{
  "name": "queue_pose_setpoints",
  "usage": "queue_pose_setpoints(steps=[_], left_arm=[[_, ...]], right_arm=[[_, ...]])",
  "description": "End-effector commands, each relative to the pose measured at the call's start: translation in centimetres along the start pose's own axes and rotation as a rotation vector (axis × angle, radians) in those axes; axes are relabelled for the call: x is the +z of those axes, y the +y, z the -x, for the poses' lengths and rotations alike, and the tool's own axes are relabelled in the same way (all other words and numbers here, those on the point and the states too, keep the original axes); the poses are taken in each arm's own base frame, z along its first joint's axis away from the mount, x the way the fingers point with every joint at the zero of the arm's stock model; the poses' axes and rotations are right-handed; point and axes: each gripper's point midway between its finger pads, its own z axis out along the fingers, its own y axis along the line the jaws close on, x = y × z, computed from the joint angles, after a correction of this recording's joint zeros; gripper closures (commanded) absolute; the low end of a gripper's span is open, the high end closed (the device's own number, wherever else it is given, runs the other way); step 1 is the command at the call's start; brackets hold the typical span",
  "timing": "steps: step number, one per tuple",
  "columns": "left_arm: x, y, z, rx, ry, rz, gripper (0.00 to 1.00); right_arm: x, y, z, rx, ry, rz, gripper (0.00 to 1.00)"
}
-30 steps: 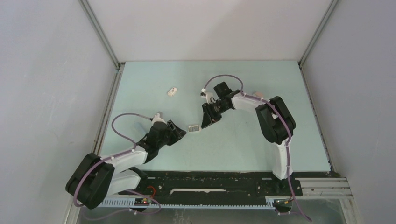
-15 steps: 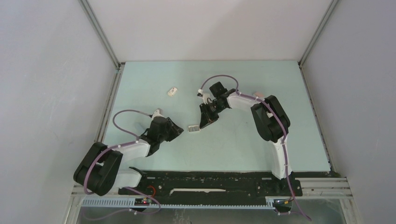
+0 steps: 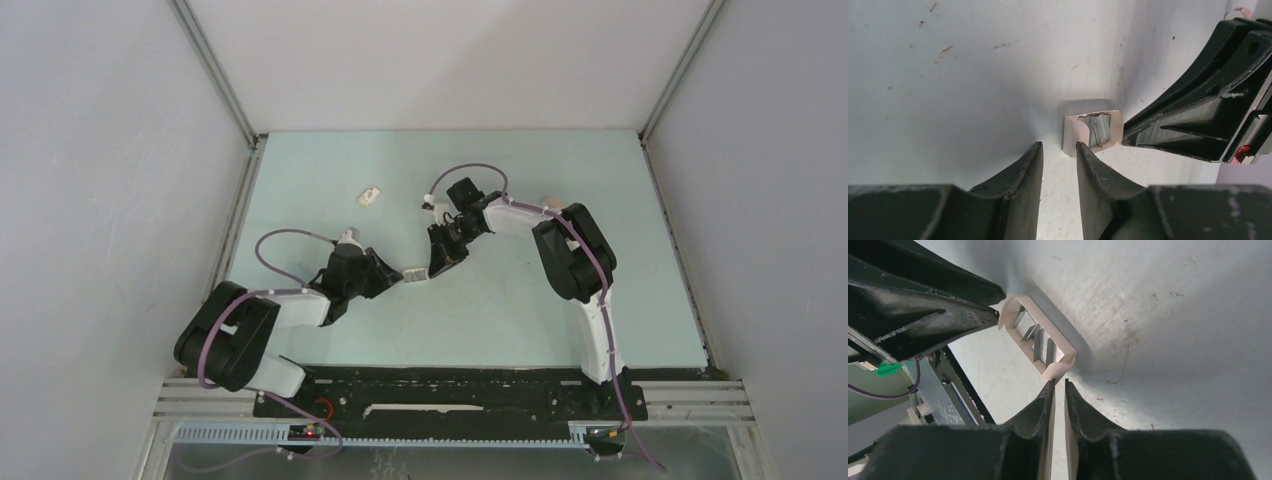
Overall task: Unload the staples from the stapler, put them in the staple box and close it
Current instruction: Adjust the staple box at the center of the board.
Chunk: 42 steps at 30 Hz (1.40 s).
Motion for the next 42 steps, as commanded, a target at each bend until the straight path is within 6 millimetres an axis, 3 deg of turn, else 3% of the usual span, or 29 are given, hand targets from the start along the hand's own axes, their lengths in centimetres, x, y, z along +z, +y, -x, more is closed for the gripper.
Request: queue_pose_setpoints(steps=[1,15,33,38,42], left_arm=[[0.5,-2.6,1.1,0.008,-0.005,-0.09,0.64],[0.9,-2.5,0.5,-0.004,0.024,-0.097,0.65],[1.2,-2.9,0.1,-0.001,0.052,-0.108,0.73],[1.0,-3.1,0.2,0.003,0.05,-0.114,0.72],[0.5,-3.7,0.6,0.013,0.039,-0.131,0.64]], right_arm=[[0.2,1.1,1.1,-0.009,-0.007,0.022,0.79],[0.6,1.2,1.0,-0.01,0.0,0.021,0.75],[0.9,0.3,1.2,-0.04,0.001,-0.088,0.8],[0.0,1.0,1.6,-0.07,-0.016,-0.081,0.75],[-1.9,1.9,2.4,-0.116,-0.057,-0.088,0.68]])
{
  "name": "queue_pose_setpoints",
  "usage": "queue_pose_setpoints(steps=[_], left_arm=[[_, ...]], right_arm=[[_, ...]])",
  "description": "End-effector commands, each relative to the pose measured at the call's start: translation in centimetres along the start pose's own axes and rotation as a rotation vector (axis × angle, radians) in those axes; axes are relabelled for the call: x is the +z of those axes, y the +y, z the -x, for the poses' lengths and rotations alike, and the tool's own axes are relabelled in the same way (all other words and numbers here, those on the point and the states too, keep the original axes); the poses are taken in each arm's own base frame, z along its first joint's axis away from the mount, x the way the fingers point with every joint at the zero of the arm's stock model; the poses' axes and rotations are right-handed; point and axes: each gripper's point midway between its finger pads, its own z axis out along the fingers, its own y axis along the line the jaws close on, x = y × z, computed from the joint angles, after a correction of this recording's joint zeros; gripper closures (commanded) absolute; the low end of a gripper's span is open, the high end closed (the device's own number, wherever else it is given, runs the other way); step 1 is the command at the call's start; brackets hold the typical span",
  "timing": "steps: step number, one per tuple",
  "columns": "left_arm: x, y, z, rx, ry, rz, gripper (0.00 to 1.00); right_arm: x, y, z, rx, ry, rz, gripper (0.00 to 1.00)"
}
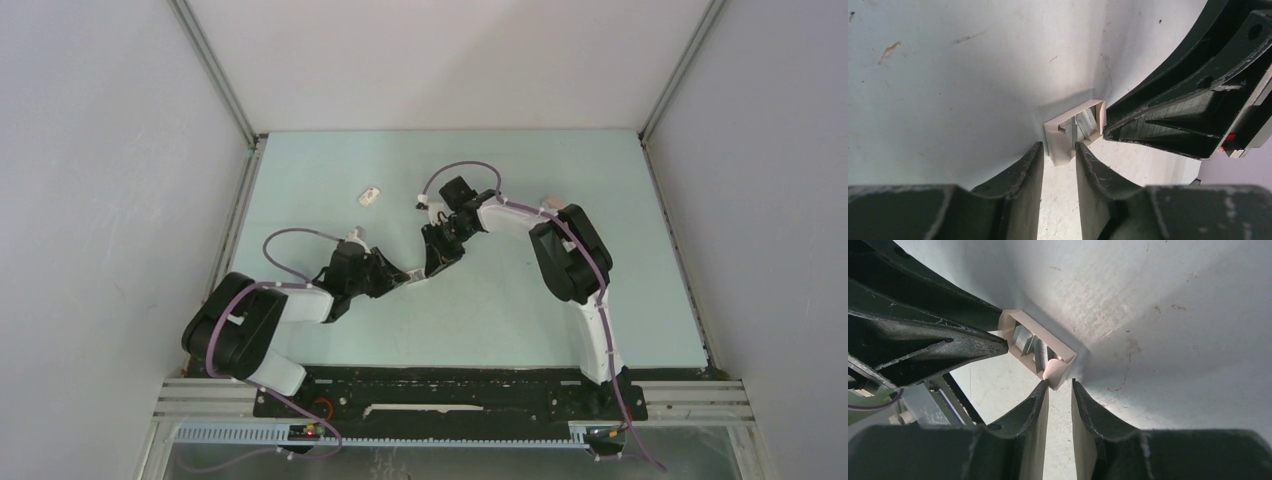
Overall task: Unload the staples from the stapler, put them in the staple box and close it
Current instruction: Adjust the staple box at the center of the board, then move the shell to the center of the board.
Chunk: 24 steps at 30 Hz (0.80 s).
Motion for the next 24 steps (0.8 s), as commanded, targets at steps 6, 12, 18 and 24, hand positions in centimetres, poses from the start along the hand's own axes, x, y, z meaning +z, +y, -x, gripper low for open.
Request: queue_pose_setpoints(steps=[6,12,18,24], left_arm=[[-2.2,-3.8,3.2,0.082,-0.092,-0.07,0.48],[-7.4,-4.9,7.0,0.204,-0.295,-0.023,0.28],[-12.9,-4.7,9.7,0.296,-0.466,0.055,0.14],[-15.6,-4.8,10.9,0.313,-0.527,0.059,0.05]], right_arm=[[-6.7,2.7,2.2,-0.193,-0.141,-0.012,0.6],[-13.0,4.6,1.2,-0.425,-0.211,0.021,0.51],[-18.9,4.5,0.1,-0.536,-0.293,0.034,0.46],[-23.8,3.3,-0.6,-0.505,-0.421,0.06,0.45]])
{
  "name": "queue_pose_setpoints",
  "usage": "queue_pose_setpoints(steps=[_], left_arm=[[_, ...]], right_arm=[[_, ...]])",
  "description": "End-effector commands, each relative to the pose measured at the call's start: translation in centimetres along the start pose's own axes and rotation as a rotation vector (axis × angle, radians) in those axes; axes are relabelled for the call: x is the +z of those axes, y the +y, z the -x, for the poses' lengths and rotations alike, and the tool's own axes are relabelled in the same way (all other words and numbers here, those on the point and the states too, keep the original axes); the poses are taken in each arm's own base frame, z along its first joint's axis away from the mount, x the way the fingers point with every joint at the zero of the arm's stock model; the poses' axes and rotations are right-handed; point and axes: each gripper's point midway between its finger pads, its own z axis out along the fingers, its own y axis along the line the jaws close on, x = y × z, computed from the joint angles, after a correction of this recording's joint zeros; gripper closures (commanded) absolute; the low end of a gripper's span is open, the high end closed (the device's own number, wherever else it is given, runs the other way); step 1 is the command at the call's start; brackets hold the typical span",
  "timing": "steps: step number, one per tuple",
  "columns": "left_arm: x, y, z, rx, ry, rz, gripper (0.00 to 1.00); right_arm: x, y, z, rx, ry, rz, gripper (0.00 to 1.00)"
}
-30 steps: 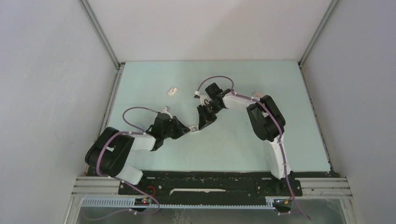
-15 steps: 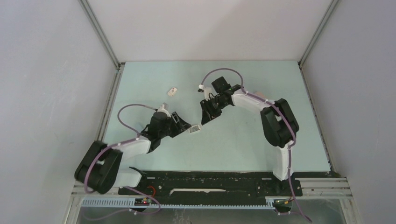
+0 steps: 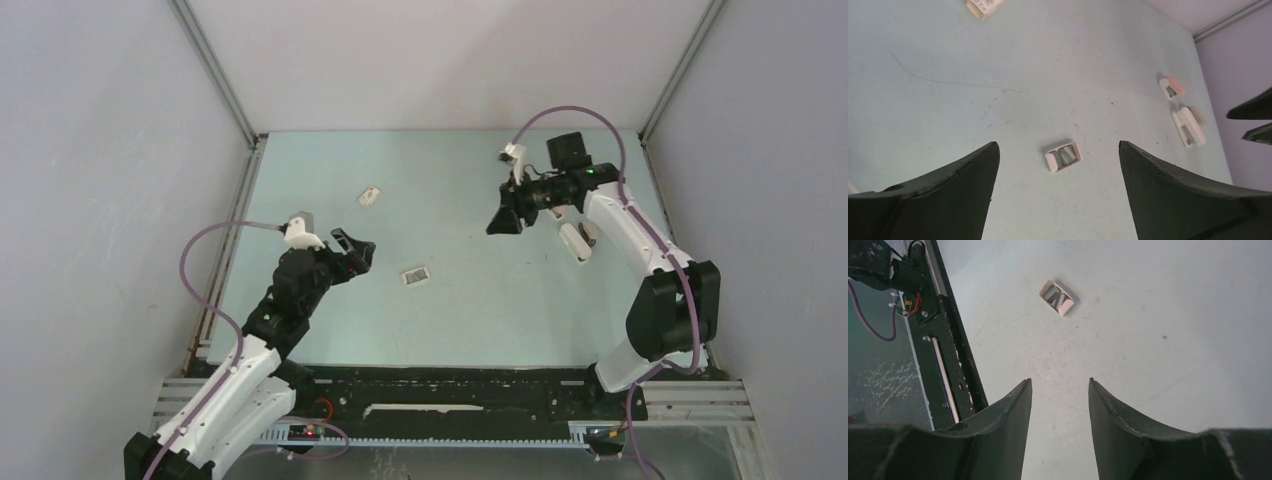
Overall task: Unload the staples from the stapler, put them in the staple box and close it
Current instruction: Move the shell to the center of the board.
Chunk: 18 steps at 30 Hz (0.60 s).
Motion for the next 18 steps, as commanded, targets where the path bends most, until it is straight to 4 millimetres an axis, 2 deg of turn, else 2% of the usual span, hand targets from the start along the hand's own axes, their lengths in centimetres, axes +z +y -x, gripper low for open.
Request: queue_pose_setpoints(steps=[1,5,8,14,18], left_arm=[[-1.1,1.2,2.3,0.064,-0.029,0.074,0.05],[-1.5,1.8,3.2,0.073,-0.029,0.112,0.05],[-0.9,1.8,3.7,0.087,-0.027,0.105,0.05],[1.9,1.3,4.0,0.091,0.036,0.078,0.05],[4.1,0.5,4.4,0.001,0.052,0.012,0.05]], right_arm=[[-3.2,0.5,-0.2,-0.009,-0.079,0.046,0.45],[-4.6,-0.2,-0.8,0.024,-0.131,0.023,0.44],[-5.1,-0.4,-1.2,0.037,-0.152,0.016,0.44],[-5.5,-0.4,-1.5,0.052,-0.183,0.029,0.44],[-5.7,-0.3,-1.8,0.053,-0.197,0.025,0.43]])
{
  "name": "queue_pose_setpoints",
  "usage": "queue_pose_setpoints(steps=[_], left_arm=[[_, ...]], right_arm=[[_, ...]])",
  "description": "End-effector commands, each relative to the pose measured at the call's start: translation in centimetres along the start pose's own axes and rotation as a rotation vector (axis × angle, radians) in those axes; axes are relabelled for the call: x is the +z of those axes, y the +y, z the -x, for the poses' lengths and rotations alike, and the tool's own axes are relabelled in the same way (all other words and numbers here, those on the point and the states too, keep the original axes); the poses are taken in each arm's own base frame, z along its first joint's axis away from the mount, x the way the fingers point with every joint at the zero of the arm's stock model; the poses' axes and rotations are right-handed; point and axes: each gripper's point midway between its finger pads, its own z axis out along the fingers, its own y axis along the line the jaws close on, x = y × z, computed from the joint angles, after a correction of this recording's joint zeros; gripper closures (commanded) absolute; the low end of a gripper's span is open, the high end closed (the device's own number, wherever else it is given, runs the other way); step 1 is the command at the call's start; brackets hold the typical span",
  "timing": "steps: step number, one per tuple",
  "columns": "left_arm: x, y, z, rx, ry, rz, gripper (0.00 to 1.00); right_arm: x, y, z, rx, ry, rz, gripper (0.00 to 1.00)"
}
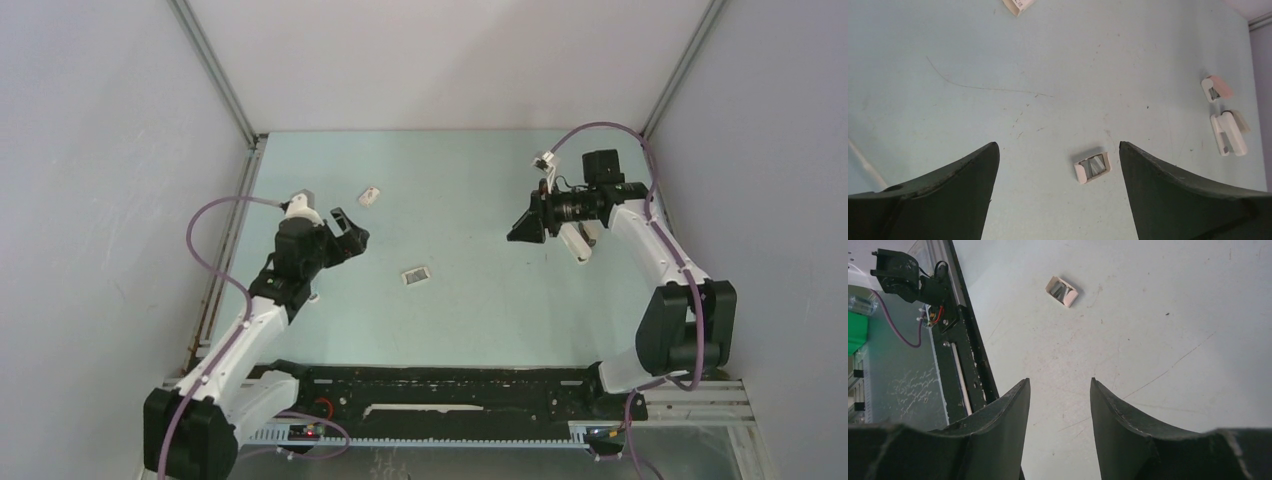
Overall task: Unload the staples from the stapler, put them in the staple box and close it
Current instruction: Move the shell to the center of the board.
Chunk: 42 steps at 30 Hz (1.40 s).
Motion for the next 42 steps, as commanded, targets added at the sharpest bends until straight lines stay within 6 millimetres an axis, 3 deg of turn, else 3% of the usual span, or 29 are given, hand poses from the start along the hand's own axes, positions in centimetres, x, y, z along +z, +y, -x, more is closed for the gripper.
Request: queue_pose_setpoints(steps=[1,7,16,42], left_arm=[[1.4,-3.1,3.3,-0.08,-0.044,-0.154,0.06],[4.5,-3.1,4.6,-0.26,-0.02,-0.217,0.08],[8.2,-3.2,5.4,-0.347,0.022,-0.249,0.1],[14.3,-2.2,3.9,-0.488,0.115,-0.273,0.13]], right_arm=[[-1.0,1.0,1.2,-0.055,-0.066,0.01,0.43],[-1.2,1.1,1.0,-0.054,-0.084,0.011,0.43],[-1.0,1.1,0.7,-0.038,-0.089,0.025,0.43],[-0.8,0.4,0.3,-0.016,-0.086,0.033,0.43]])
